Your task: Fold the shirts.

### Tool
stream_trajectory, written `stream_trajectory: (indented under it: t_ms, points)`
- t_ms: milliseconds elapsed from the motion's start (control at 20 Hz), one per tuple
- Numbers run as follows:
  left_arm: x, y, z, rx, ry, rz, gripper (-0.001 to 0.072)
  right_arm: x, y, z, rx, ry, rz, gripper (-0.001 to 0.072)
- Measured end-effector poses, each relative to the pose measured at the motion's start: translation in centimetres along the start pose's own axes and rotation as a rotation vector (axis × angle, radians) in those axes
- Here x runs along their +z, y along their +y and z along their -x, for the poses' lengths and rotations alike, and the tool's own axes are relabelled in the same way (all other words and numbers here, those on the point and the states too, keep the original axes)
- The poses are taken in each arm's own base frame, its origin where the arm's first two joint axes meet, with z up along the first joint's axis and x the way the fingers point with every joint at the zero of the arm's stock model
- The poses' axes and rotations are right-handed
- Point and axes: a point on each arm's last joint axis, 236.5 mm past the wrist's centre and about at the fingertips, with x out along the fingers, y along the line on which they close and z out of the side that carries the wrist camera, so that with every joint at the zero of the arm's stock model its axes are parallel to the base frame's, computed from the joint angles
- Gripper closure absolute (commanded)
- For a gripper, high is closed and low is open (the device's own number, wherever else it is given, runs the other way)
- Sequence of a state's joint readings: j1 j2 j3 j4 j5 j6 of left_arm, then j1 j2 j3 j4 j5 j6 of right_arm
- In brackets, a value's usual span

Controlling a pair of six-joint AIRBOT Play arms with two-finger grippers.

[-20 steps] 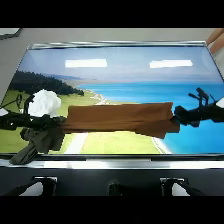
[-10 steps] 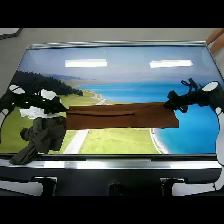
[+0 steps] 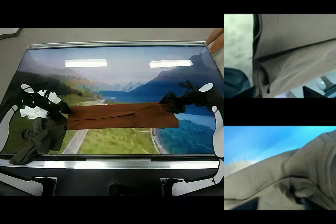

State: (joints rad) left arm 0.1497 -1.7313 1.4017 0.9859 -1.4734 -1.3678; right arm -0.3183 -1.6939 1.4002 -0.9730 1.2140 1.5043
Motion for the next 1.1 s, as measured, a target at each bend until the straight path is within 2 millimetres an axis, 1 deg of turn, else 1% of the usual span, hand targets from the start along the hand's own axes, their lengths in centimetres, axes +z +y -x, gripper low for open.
stream_trajectory:
  t_ms: [50,150,250,300,350,400,450,550,650,750,850,1000,1050,1100]
  points:
    - [0.1,-0.4,0.5,-0.001,0.002,-0.007,0.0037,0.2,-0.1,0.8,0.003,0.002,0.005,0.0011]
    - [0.5,-1.2,2.1,0.011,-0.022,-0.023,0.0039,1.3,-1.0,3.0,0.007,-0.017,-0.006,0.0011]
    - [1.4,-2.6,4.1,0.021,-0.078,-0.061,0.0040,2.0,-3.5,5.1,-0.015,-0.032,-0.037,0.0010]
    - [1.7,-3.6,5.3,0.027,-0.115,-0.084,0.0040,2.1,-5.2,5.9,-0.047,-0.036,-0.046,0.0009]
    - [1.9,-4.5,6.4,0.032,-0.149,-0.107,0.0040,1.9,-7.2,6.4,-0.094,-0.022,-0.046,0.0009]
    - [2.0,-5.4,7.3,0.036,-0.183,-0.131,0.0041,1.5,-8.6,6.6,-0.131,-0.001,-0.041,0.0009]
    - [2.2,-6.4,8.2,0.041,-0.220,-0.152,0.0040,1.3,-9.7,6.5,-0.154,0.017,-0.038,0.0008]
    - [1.9,-8.7,9.5,0.044,-0.269,-0.206,0.0041,1.0,-10.7,5.7,-0.151,0.050,-0.032,0.0008]
    - [1.5,-10.9,10.1,0.045,-0.303,-0.258,0.0041,0.7,-10.1,4.2,-0.107,0.086,-0.019,0.0008]
    - [1.1,-12.9,10.2,0.043,-0.324,-0.307,0.0040,0.2,-9.2,2.4,-0.073,0.127,0.001,0.0008]
    - [0.6,-14.9,9.7,0.037,-0.332,-0.355,0.0040,-0.4,-8.0,0.7,-0.050,0.167,0.021,0.0009]
    - [-0.1,-17.9,8.2,0.027,-0.328,-0.425,0.0040,-1.6,-5.2,-1.3,0.002,0.223,0.057,0.0014]
    - [-0.5,-18.8,7.6,0.023,-0.319,-0.447,0.0040,-2.0,-4.4,-1.8,0.015,0.239,0.069,0.0030]
    - [-0.8,-19.8,6.9,0.018,-0.314,-0.471,0.0040,-2.4,-3.7,-2.3,0.026,0.257,0.079,0.0115]
